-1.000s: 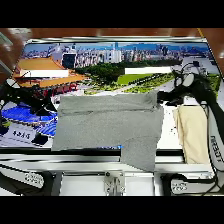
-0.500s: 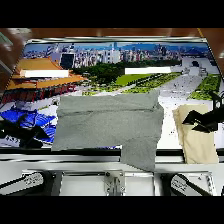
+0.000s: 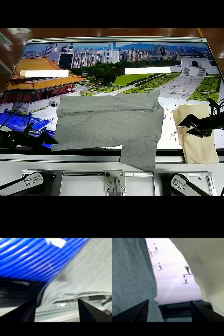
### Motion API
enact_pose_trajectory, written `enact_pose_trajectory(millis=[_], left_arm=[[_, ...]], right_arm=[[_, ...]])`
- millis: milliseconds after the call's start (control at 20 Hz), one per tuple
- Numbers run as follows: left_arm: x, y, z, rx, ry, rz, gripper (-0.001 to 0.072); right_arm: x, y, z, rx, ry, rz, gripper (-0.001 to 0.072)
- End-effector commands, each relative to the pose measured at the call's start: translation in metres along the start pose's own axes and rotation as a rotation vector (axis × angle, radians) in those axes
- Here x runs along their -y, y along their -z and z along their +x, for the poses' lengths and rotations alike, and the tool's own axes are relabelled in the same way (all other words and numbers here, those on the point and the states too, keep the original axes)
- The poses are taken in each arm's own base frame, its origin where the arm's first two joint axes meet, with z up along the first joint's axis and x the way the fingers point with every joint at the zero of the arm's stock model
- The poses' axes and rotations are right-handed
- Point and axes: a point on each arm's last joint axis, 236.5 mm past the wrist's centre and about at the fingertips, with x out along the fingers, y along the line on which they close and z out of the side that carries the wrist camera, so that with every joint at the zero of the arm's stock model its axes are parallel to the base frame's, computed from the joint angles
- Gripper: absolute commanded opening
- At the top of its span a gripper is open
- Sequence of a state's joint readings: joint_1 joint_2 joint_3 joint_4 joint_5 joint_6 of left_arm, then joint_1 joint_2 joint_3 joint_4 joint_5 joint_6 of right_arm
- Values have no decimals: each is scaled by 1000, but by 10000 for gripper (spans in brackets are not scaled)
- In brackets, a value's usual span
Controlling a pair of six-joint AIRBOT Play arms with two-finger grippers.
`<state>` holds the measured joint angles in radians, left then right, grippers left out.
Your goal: Fold the shirts.
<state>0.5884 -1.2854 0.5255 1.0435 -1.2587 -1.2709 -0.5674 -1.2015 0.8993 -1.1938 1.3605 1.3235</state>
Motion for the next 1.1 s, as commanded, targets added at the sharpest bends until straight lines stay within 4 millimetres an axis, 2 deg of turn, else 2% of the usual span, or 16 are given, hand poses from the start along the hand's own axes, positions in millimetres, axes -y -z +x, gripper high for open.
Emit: enact_pose_trajectory(millis=[0,50,100,200,400,500,650,700,750,900,950,1050], left_arm=[[1,-14,13,35,-2,-4,427],[3,-16,14,41,2,-7,253],[3,-15,14,40,1,-6,150],[4,-13,14,32,3,-4,42],[6,-10,12,24,8,2,41],[7,-7,11,13,12,9,41],[9,-6,9,16,14,22,41],[9,-5,9,11,15,30,41],[10,-4,9,9,16,30,41],[10,-4,9,9,16,30,41],[10,-5,9,9,16,30,41],[10,-7,7,15,15,37,41]], right_arm=[[-1,-2,1,12,-6,4,642],[1,-1,1,6,-1,3,642],[3,4,3,-12,7,2,642],[6,26,20,-81,3,-1,642],[-6,84,75,-226,-10,-33,640],[-17,100,94,-252,-11,-76,640],[-27,102,109,-232,2,-93,636],[-29,100,114,-213,4,-75,584],[-34,101,119,-204,-6,-65,582],[-45,113,133,-255,-30,-72,575],[-47,116,136,-269,-26,-85,495],[-50,118,135,-271,-24,-108,270]])
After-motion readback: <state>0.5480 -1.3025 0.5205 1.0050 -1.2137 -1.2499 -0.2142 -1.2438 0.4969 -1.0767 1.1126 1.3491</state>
